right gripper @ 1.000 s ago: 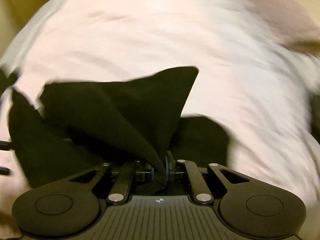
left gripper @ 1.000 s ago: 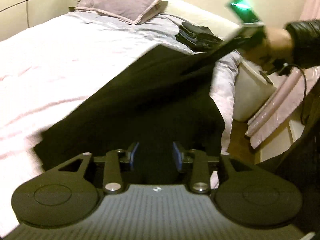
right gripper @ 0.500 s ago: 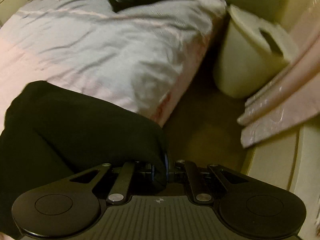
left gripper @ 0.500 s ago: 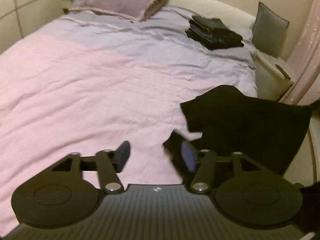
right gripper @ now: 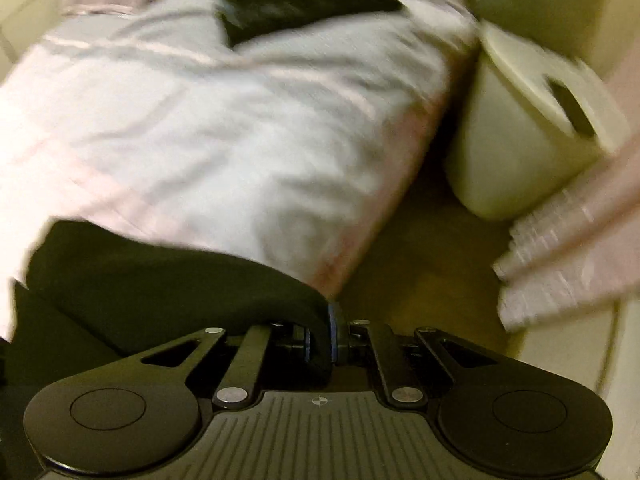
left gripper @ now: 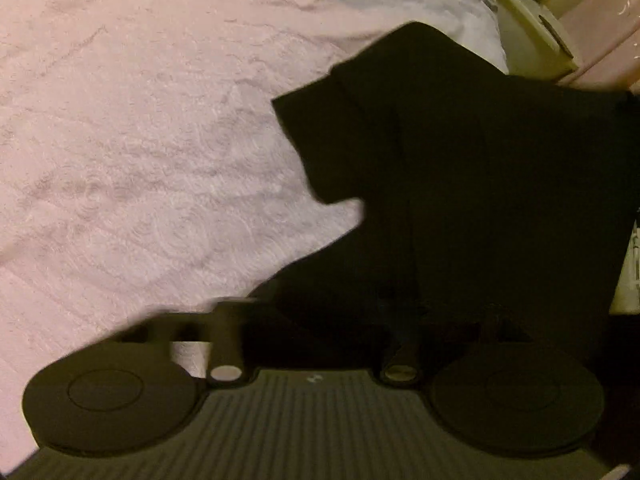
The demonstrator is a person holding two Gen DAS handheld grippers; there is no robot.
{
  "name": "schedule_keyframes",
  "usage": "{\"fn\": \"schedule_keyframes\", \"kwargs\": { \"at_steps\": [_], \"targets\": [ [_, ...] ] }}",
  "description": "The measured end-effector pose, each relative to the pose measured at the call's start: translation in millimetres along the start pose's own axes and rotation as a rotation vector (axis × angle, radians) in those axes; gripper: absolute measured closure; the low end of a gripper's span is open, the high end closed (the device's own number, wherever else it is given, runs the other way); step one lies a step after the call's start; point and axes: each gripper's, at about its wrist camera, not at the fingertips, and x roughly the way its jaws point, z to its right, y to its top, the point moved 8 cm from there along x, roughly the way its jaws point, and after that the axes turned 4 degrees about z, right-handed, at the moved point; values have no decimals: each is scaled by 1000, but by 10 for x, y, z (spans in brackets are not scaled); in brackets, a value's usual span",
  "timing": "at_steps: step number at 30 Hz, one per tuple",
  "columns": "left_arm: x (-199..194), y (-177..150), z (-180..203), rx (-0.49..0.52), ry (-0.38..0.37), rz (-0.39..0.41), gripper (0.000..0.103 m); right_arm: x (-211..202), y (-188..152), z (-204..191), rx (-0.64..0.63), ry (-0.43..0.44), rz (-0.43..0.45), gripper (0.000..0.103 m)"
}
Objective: Fold clothes
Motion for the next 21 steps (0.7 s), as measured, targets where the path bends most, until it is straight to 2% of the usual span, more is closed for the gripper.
{"fn": "schedule_keyframes", "kwargs": {
  "at_steps": [2, 4, 9, 11, 15, 17, 19, 21],
  "targets": [
    [-237, 10, -89, -30, 44, 63, 92, -45, 296, -407, -76, 101, 50, 96],
    [-615, -24, -319, -117, 130, 144, 93, -100, 586, -817, -153, 203, 100, 97],
    [-2026, -410, -1002, -347, 438, 329, 93, -341, 1247, -1865, -315, 467, 230, 97],
    [-2646, -707, -1158, -422, 608, 379, 93, -523, 1465, -2254, -361, 575, 282, 97],
    [-3748, -1356, -1257, -574, 874, 462, 95, -1044, 1823, -2836, -438, 754, 407, 97],
    [-4190, -1695, -1179, -638, 988, 487, 95, -1278, 1938, -2929, -452, 796, 480, 97],
    [-4332, -1900, -1085, -668, 1050, 472, 96, -1440, 2012, -2933, -456, 808, 547, 97],
    [-4233, -2074, -992, -712, 1045, 447, 96, -1328, 2000, -2773, -443, 748, 568, 97]
  ]
}}
